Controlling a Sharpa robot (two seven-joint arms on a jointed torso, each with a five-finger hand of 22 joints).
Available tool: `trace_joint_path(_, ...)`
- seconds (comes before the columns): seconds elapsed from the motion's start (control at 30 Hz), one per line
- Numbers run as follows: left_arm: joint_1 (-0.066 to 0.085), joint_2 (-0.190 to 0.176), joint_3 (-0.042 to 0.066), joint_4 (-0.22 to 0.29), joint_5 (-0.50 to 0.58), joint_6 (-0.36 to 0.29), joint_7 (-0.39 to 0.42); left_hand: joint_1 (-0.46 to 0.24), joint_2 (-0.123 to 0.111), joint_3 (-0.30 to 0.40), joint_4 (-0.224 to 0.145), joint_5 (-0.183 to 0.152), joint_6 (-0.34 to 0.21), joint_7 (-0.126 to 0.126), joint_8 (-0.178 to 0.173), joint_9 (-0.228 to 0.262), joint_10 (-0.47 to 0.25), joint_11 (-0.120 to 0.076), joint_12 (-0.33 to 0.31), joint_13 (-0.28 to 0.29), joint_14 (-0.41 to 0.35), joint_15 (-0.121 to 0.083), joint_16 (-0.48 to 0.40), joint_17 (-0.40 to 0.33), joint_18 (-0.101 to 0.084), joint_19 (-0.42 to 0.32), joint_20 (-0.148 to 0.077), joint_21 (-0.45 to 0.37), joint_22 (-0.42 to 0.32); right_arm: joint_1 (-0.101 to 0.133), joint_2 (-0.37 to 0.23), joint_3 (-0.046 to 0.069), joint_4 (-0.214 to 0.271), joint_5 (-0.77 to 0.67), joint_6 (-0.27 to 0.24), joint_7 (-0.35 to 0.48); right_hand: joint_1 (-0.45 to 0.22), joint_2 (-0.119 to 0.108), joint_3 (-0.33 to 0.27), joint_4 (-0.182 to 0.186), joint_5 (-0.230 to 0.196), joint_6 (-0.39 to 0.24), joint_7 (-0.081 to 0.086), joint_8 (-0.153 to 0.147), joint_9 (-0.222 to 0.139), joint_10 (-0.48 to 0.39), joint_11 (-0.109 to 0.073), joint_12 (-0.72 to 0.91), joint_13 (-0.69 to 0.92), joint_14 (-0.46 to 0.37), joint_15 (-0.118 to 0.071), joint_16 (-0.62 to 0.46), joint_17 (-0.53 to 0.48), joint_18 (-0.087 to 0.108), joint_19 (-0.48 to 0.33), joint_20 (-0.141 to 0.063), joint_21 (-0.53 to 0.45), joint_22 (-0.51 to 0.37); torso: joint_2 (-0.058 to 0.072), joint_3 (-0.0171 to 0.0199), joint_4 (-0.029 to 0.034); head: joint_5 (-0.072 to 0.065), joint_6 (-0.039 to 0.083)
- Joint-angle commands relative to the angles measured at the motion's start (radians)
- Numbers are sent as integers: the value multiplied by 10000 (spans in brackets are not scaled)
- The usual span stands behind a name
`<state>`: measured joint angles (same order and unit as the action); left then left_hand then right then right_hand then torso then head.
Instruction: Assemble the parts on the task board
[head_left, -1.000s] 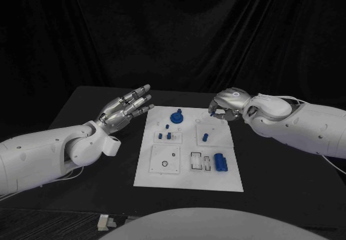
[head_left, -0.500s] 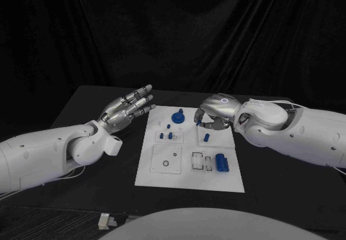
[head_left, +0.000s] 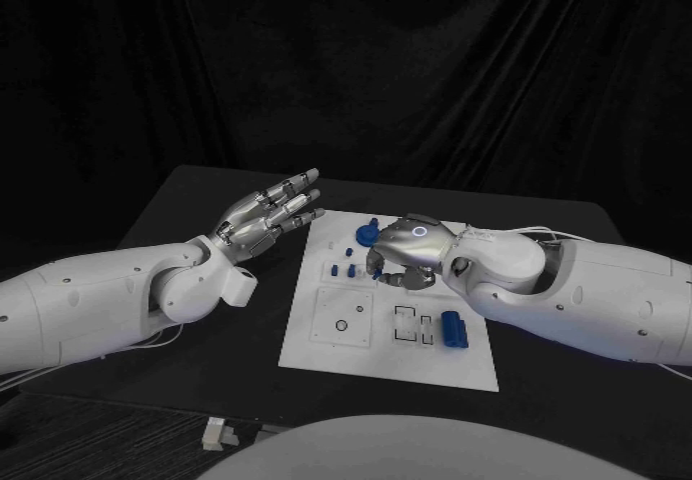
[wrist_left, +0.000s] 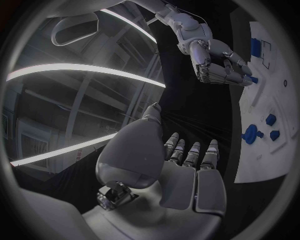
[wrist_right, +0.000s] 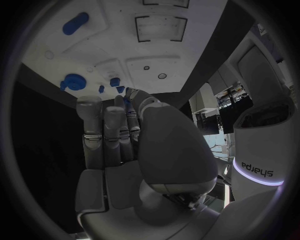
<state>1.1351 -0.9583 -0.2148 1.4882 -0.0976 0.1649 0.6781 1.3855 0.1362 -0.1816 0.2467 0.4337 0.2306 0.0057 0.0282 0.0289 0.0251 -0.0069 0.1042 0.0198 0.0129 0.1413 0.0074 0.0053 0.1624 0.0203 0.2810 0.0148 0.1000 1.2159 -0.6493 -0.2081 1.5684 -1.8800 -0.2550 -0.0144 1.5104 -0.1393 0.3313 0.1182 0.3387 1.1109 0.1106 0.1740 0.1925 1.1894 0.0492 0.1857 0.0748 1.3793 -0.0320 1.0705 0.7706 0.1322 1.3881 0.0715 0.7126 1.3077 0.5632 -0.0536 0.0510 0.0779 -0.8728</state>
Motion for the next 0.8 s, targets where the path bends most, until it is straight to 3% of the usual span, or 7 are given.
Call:
trace_joint_path(0.03,-23,31,9,6,61,30,707,30,79,10,-45,42,-1,43,18,12,9,73,72,16,-18,42,47,6,162,-1,25,8,-18,-152,203,5,-66,-646,278,-264,-13,44,4,-83,-17,69,-12,15,7,77,14,-9,8,41,-21,88,44,-2,0,-19,47,889,9,5,-2,64,2)
trace_joint_path(0.37,-44,57,9,1,61,22,713,29,120,7,-36,51,4,56,20,13,9,75,78,17,-22,19,46,5,159,-8,17,3,-43,-565,770,5,-437,-837,374,-257,-18,38,8,-107,23,52,2,-5,15,94,11,-16,8,66,-25,114,76,1,10,-30,63,891,18,5,-7,228,2)
trace_joint_path(0.8,-76,101,9,-40,61,113,712,31,156,-24,-30,166,-6,69,18,12,-1,85,69,14,-25,16,47,5,158,-11,14,0,-53,-819,1012,6,-699,-1160,531,-306,-14,28,10,-148,52,72,8,-7,33,150,7,-1,18,60,-13,90,36,5,-1,-27,6,878,13,4,-11,401,2)
